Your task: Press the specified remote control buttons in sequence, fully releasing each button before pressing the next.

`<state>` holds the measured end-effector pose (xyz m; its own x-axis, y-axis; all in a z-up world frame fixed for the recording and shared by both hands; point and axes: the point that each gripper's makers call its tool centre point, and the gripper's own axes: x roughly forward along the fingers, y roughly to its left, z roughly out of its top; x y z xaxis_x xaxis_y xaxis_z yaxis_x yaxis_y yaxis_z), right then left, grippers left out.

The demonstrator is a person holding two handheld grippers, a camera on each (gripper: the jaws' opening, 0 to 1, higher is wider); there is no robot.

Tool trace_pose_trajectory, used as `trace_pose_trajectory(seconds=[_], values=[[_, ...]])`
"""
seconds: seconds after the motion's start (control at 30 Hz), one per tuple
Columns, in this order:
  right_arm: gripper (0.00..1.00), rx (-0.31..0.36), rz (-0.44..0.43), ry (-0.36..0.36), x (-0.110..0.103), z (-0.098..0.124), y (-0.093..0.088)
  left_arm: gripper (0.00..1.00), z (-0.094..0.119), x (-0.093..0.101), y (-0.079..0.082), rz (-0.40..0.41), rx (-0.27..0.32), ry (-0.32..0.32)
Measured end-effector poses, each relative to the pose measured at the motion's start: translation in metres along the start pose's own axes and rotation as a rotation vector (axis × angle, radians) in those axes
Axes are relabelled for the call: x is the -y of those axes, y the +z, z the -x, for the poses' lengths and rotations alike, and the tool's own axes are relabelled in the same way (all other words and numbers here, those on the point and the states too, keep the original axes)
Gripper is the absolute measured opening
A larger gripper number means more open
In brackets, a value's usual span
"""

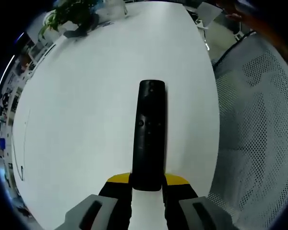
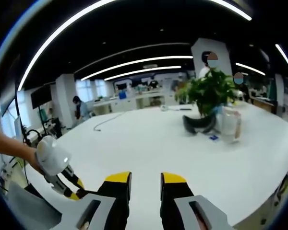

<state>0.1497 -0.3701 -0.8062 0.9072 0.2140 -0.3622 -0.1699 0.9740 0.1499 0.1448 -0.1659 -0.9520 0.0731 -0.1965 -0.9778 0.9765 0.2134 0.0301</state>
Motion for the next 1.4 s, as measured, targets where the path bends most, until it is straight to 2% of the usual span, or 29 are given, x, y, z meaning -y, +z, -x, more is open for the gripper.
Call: trace_pose_trajectory(seconds=[0.27, 0.5, 0.9, 1.07, 1.17, 1.2, 1.27, 1.3, 1.33, 1.37, 1.4], values=[[0.09, -0.023, -0.001, 0.005, -0.001, 0.0, -0.004, 0.23, 0.0, 0.008, 0.0, 0.019, 0.016, 0.004], [0.0, -0.047, -0.006, 0.017, -0.003, -0.001, -0.008, 0.23, 0.001, 0.016, -0.002, 0.042, 0.056, 0.007], [0.0, -0.087, -0.004, 0.032, -0.007, -0.003, -0.013, 0.23, 0.004, 0.028, -0.002, 0.079, 0.147, 0.012], [0.0, -0.097, -0.019, 0.035, -0.007, -0.004, -0.013, 0.23, 0.005, 0.031, -0.002, 0.11, 0.221, 0.027], [0.0, -0.134, -0.033, 0.07, -0.012, -0.007, -0.016, 0.24, 0.006, 0.032, -0.001, 0.096, 0.287, 0.059], [0.0, -0.154, -0.036, 0.084, -0.015, -0.009, -0.018, 0.24, 0.007, 0.032, -0.002, 0.1, 0.293, 0.061], [0.0, -0.188, -0.043, 0.116, -0.022, -0.011, -0.021, 0.24, 0.007, 0.035, -0.002, 0.136, 0.322, 0.054], [0.0, -0.228, -0.042, 0.163, -0.031, -0.013, -0.024, 0.24, 0.007, 0.035, -0.002, 0.157, 0.341, 0.058], [0.0, -0.254, -0.06, 0.181, -0.037, -0.015, -0.025, 0.24, 0.007, 0.036, -0.002, 0.142, 0.347, 0.061], [0.0, -0.262, -0.08, 0.198, -0.043, -0.017, -0.024, 0.24, 0.007, 0.037, -0.002, 0.148, 0.361, 0.064], [0.0, -0.268, -0.091, 0.247, -0.054, -0.02, -0.022, 0.24, 0.007, 0.038, -0.002, 0.157, 0.377, 0.067]])
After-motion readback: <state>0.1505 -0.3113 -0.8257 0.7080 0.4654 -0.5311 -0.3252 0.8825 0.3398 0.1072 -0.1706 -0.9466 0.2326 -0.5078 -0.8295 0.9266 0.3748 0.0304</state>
